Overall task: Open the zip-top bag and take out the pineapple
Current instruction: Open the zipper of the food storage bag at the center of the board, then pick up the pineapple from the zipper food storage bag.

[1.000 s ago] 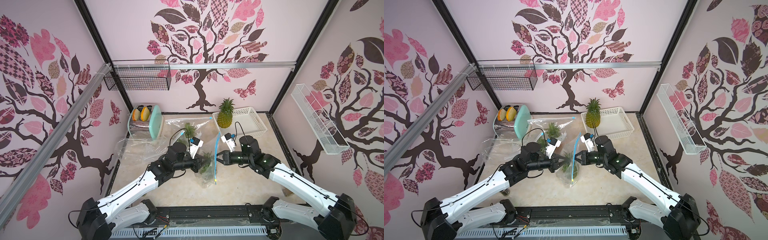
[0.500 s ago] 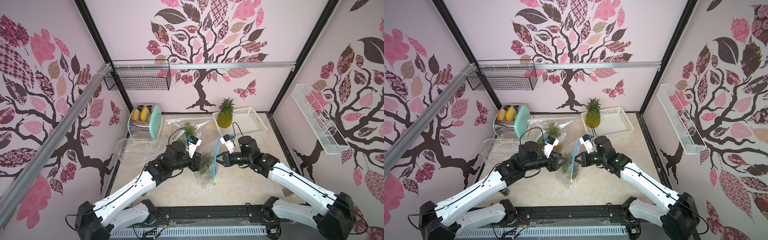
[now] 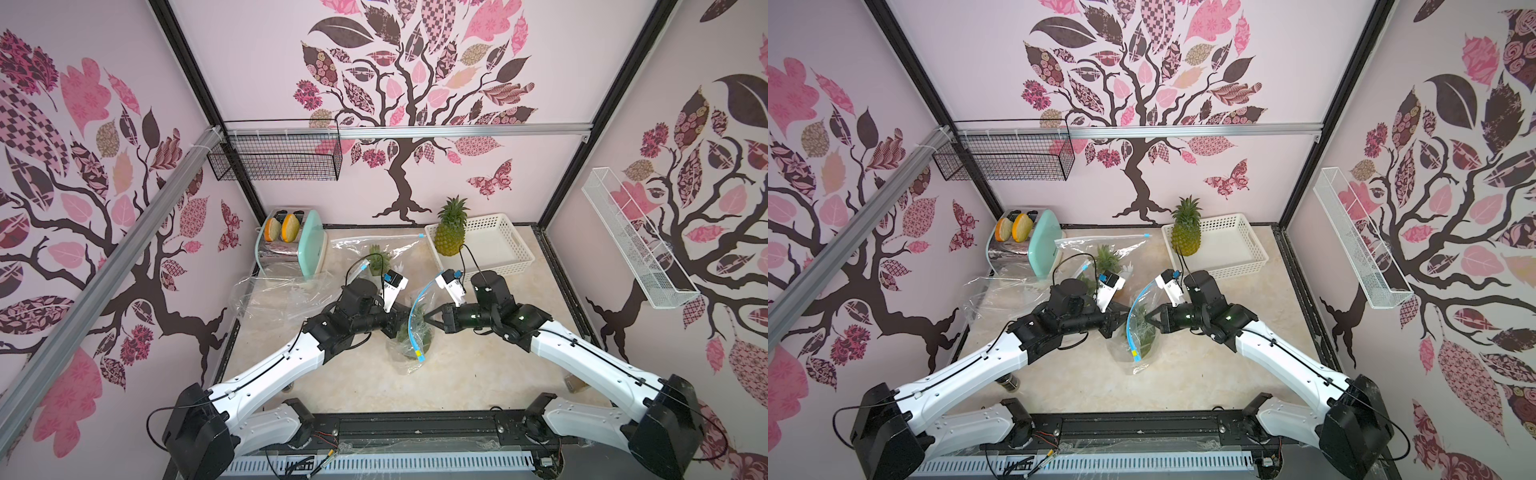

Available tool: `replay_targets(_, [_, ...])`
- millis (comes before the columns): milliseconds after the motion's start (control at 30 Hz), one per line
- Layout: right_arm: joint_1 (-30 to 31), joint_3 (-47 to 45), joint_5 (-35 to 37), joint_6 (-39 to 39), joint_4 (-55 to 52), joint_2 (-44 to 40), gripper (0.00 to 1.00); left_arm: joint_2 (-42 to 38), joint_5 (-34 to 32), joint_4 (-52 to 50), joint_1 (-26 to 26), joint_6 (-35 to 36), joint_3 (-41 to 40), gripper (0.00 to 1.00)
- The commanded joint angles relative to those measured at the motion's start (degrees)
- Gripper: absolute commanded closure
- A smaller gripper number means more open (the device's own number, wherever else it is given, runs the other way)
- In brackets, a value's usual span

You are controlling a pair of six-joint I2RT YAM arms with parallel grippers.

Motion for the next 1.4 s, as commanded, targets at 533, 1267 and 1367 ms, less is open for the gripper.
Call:
replay_targets(533, [-13.84, 0.29, 5.25, -11.38, -14.97, -5.54, 1.00, -15.63, -10.89, -8.00, 2.62, -1.78, -6.61, 1.00])
replay_targets(1267, [-5.39, 20.30, 5.94, -15.43, -33.17, -6.99, 0.66, -13.58, 4.79, 4.37, 1.50, -5.94, -9.71, 1.00])
replay_targets(1367, [-1.30, 24.67, 7.62, -14.34, -33.84, -5.20, 0.66, -13.45, 4.74, 3.61, 1.13, -5.22, -8.83, 1.00])
